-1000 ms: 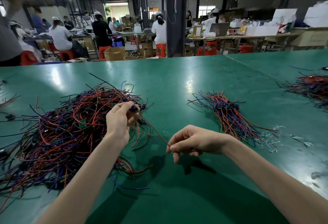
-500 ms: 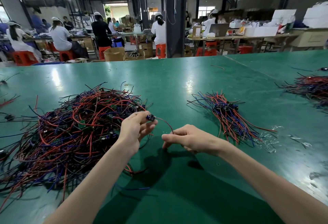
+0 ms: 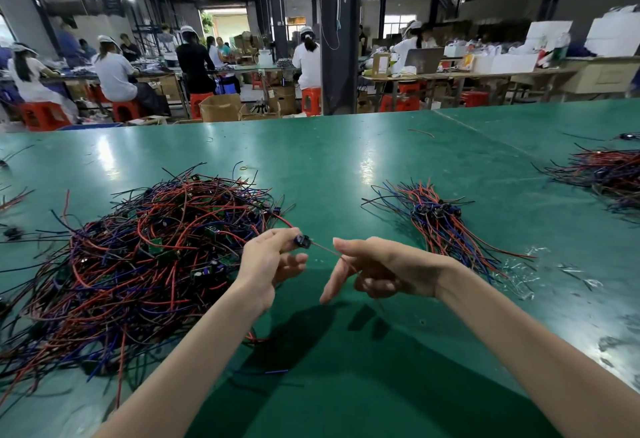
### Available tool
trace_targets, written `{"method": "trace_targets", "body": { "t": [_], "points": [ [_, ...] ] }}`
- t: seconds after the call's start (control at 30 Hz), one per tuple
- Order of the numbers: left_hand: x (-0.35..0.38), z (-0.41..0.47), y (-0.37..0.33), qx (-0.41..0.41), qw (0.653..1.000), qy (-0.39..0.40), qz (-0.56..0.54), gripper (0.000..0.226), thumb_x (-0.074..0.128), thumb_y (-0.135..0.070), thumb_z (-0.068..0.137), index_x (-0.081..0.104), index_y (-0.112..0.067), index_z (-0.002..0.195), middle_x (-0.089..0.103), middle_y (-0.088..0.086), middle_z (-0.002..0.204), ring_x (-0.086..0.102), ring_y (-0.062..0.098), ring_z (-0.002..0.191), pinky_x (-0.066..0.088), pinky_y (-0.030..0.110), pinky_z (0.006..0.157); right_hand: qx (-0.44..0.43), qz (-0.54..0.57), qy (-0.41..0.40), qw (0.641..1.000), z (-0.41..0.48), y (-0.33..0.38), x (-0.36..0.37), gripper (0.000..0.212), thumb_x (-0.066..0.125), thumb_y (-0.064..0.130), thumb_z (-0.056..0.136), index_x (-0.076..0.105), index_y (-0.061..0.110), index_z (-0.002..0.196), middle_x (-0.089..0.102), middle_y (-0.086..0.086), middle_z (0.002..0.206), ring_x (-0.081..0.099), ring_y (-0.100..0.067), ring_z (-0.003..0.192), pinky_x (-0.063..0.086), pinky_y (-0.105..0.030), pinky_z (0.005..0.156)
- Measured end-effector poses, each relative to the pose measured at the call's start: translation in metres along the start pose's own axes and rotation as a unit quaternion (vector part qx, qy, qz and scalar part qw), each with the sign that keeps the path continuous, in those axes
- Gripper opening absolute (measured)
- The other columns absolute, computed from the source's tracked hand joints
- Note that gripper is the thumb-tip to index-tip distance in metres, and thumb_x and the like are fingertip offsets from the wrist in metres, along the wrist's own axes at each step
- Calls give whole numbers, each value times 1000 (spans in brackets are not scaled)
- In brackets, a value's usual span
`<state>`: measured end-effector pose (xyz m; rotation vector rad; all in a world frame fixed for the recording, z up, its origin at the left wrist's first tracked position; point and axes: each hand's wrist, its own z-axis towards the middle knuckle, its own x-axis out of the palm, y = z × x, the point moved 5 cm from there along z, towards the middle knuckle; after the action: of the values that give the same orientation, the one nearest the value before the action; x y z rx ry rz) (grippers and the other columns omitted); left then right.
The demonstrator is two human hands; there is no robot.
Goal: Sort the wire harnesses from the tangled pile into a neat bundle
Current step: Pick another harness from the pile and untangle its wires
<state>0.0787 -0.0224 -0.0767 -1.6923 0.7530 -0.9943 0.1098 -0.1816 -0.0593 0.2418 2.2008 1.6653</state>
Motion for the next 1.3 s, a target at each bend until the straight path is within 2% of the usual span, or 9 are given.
{"method": "trace_targets", "body": {
  "t": [0.13,0.33,0.43,0.67,0.83,0.93,1.07,1.2,1.3],
  "points": [
    [20,-12,7,6,994,80,70,8,60,-10,88,60,-6,81,63,-6,55,52,8,36,45,18,39,-21,19,-117,993,6,-4,-8,35,58,48,84,71,16,76,71,-6,79,27,-4,35,18,-16,35],
    [15,-11,5,-1,994,77,83,15,62,-15,88,58,-13,75,60,-10,52,44,4,35,41,16,39,-1,6,-211,978,10,-8,-14,27,63,28,89,69,12,68,64,-5,62,29,-6,32,17,-13,36],
    [16,-11,7,-8,992,82,94,15,65,-17,87,60,-15,73,59,-10,51,42,4,37,40,16,40,15,-11,-202,979,9,-10,-13,24,62,25,90,67,11,71,65,-4,61,30,-6,31,17,-12,34],
    [15,-9,6,-17,993,89,72,9,63,-19,89,66,-10,91,64,-7,60,45,2,39,42,15,42,-4,101,-175,979,11,-12,-19,18,56,19,92,64,13,78,60,-7,63,32,-4,31,21,-12,33],
    [15,-9,7,-8,992,99,83,4,65,-18,87,65,-15,84,71,-2,76,46,2,41,44,15,45,9,94,-193,977,11,-16,-22,16,52,15,94,64,9,85,59,-7,55,32,-4,28,19,-12,31],
    [15,-8,7,-4,992,97,84,6,65,-18,87,67,-15,83,71,-3,74,48,2,43,45,16,45,0,105,-217,971,12,-16,-25,15,52,12,94,63,9,84,58,-6,53,30,-4,27,17,-11,31],
    [15,-8,7,-5,991,110,73,11,60,-15,90,69,-13,85,72,-2,75,52,3,45,46,17,45,-44,190,-299,934,4,-8,-49,15,51,10,92,61,6,82,56,-3,50,25,-3,23,16,-7,32],
    [15,-9,9,-14,989,121,81,14,58,-15,91,70,-13,84,73,-1,77,54,4,48,46,17,47,-108,254,-442,854,-23,-5,-99,12,54,7,91,61,4,82,58,-2,47,25,-3,24,15,-8,31],
    [17,-10,11,-14,986,129,104,15,57,-14,92,70,-13,84,73,-1,76,55,4,48,48,18,47,-81,242,-534,806,-37,-23,-128,11,53,5,90,60,1,83,59,-3,44,23,-3,23,13,-7,32]
  ]
}}
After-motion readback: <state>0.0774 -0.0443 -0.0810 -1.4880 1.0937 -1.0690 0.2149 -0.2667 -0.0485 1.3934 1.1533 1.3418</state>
